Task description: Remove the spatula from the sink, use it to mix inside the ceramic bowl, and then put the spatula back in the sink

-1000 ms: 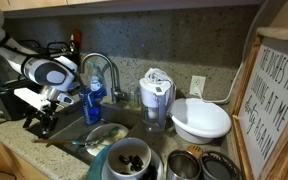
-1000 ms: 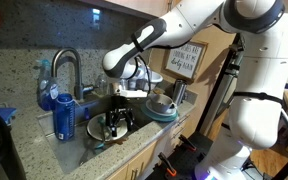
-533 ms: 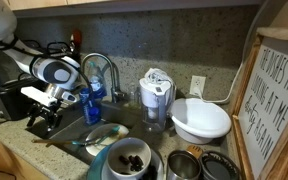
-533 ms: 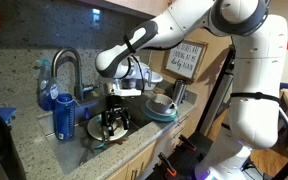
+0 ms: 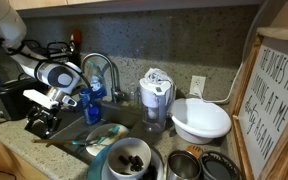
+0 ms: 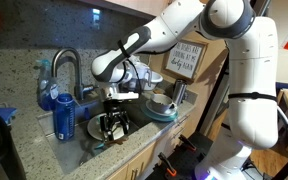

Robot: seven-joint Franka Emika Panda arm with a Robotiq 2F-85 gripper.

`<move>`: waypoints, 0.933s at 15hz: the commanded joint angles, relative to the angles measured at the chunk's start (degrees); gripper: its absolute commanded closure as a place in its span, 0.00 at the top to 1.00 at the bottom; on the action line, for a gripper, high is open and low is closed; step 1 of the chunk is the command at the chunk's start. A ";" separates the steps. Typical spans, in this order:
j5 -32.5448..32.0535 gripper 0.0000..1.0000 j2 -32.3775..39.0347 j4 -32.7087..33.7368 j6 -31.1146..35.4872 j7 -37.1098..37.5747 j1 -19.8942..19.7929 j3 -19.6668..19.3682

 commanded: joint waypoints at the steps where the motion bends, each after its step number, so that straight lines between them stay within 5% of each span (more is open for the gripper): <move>1: -0.83 1.00 0.75 1.70 -4.50 1.04 0.08 0.09; 14: -8.56 1.00 1.17 1.62 -4.45 7.97 2.11 -1.00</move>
